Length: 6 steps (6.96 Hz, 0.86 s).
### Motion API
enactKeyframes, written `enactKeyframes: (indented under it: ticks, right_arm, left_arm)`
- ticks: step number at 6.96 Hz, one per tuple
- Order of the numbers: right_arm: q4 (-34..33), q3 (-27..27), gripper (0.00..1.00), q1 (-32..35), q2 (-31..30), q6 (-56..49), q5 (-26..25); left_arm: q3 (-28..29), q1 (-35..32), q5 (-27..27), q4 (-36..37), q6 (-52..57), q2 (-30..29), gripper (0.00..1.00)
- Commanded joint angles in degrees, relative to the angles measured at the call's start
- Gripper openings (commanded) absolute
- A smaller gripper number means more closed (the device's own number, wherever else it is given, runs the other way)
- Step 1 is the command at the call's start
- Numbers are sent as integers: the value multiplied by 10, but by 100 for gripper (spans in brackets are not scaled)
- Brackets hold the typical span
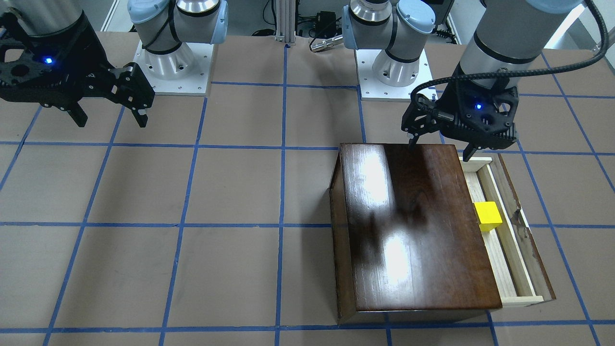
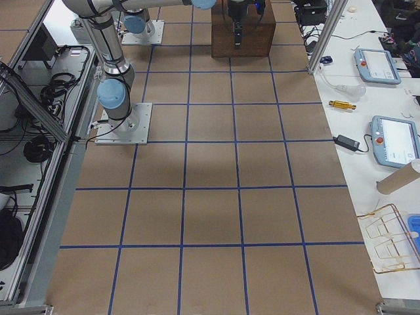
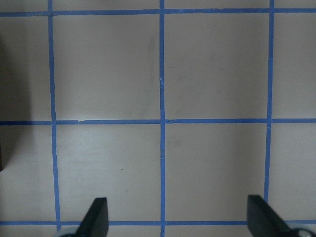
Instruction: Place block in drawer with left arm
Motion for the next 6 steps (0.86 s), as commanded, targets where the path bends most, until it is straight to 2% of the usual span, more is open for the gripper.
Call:
enactKeyframes:
  ticks: [1, 4, 5, 6]
  right_arm:
    - [0, 0, 100, 0, -1, 0, 0]
    - [0, 0, 100, 0, 0, 0, 0]
    - [0, 0, 100, 0, 0, 0, -1]
    - [0, 0, 100, 0, 0, 0, 0]
  left_arm:
    - [-1, -20, 2, -4, -103, 16, 100]
    - [5, -14, -7, -67, -131, 39, 100]
    - [0, -13, -29, -68, -132, 41, 100]
    - [-2, -14, -22, -66, -130, 43, 100]
